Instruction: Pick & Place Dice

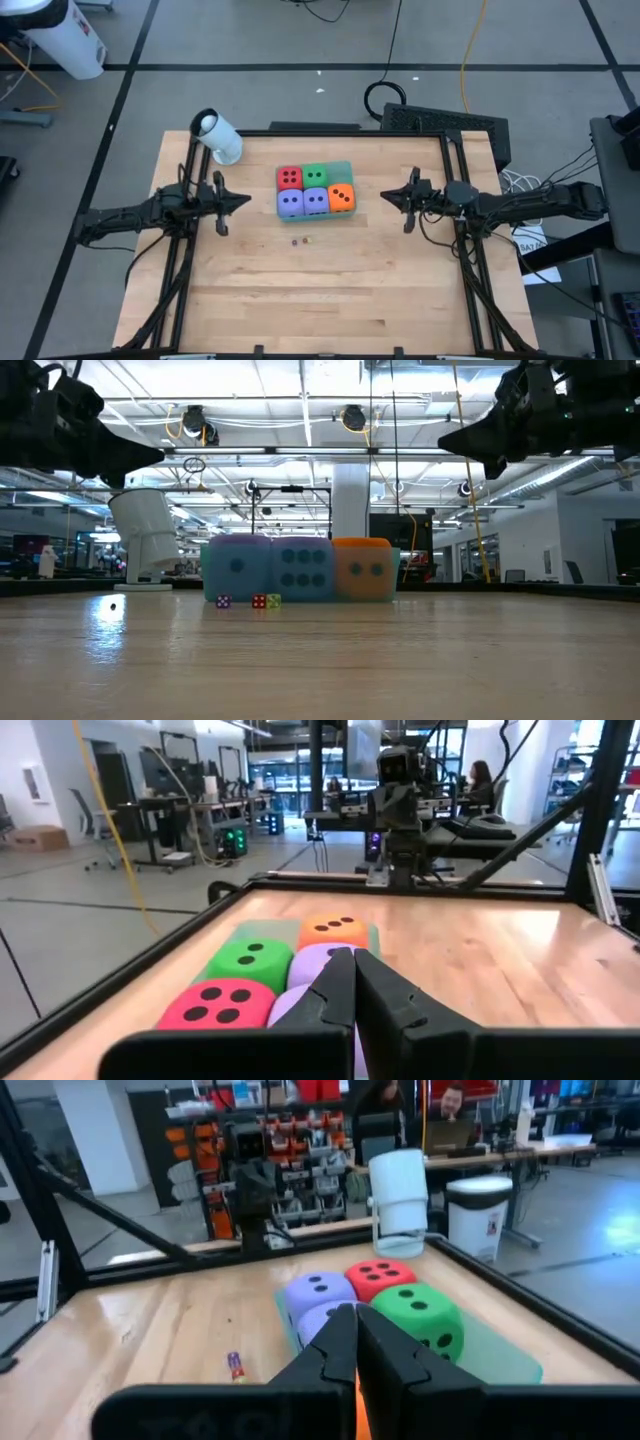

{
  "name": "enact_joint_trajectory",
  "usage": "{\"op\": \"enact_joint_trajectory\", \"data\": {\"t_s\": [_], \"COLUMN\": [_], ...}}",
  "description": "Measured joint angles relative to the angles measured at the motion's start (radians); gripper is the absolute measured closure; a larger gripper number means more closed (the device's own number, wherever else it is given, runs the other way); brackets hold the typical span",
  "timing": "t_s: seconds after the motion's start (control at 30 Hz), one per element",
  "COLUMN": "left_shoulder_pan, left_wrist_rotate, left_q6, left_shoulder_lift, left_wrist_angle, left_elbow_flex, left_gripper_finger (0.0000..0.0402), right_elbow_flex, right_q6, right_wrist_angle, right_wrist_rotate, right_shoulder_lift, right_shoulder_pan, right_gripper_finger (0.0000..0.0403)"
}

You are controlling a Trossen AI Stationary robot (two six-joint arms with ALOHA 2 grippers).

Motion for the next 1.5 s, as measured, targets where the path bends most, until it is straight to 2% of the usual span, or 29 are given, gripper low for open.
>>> {"op": "enact_joint_trajectory", "data": {"t_s": [0.17, 0.37, 0.6, 0.73, 0.83, 1.13, 1.3, 1.5], "left_shoulder_pan": [0.000, 0.000, 0.000, 0.000, 0.000, 0.000, 0.000, 0.000], "left_wrist_rotate": [-0.009, -0.076, 0.021, 0.022, 0.022, -0.004, -0.111, -0.235], "left_q6": [-0.012, -0.021, -0.014, 0.013, 0.031, 0.011, 0.092, 0.084], "left_shoulder_lift": [0.001, 0.002, 0.002, 0.002, 0.002, 0.002, 0.002, 0.002], "left_wrist_angle": [-0.003, -0.003, -0.010, 0.049, 0.073, 0.087, 0.081, 0.052], "left_elbow_flex": [0.000, 0.001, 0.001, -0.003, -0.002, -0.002, -0.002, -0.001], "left_gripper_finger": [0.0398, 0.0397, 0.0397, 0.0397, 0.0396, 0.0396, 0.0396, 0.0396], "right_elbow_flex": [-0.031, -0.047, -0.048, -0.048, -0.048, -0.048, -0.048, -0.048], "right_q6": [-0.004, -0.001, 0.065, 0.070, 0.045, -0.032, -0.053, -0.048], "right_wrist_angle": [0.127, 0.204, 0.150, 0.150, 0.145, 0.163, 0.208, 0.257], "right_wrist_rotate": [0.000, 0.004, 0.134, 0.255, 0.285, 0.275, 0.225, 0.120], "right_shoulder_lift": [0.005, 0.005, 0.018, 0.050, 0.087, 0.153, 0.171, 0.212], "right_shoulder_pan": [-0.001, -0.001, 0.002, 0.002, 0.002, -0.006, -0.006, -0.006], "right_gripper_finger": [0.0403, 0.0403, 0.0403, 0.0403, 0.0403, 0.0403, 0.0403, 0.0403]}}
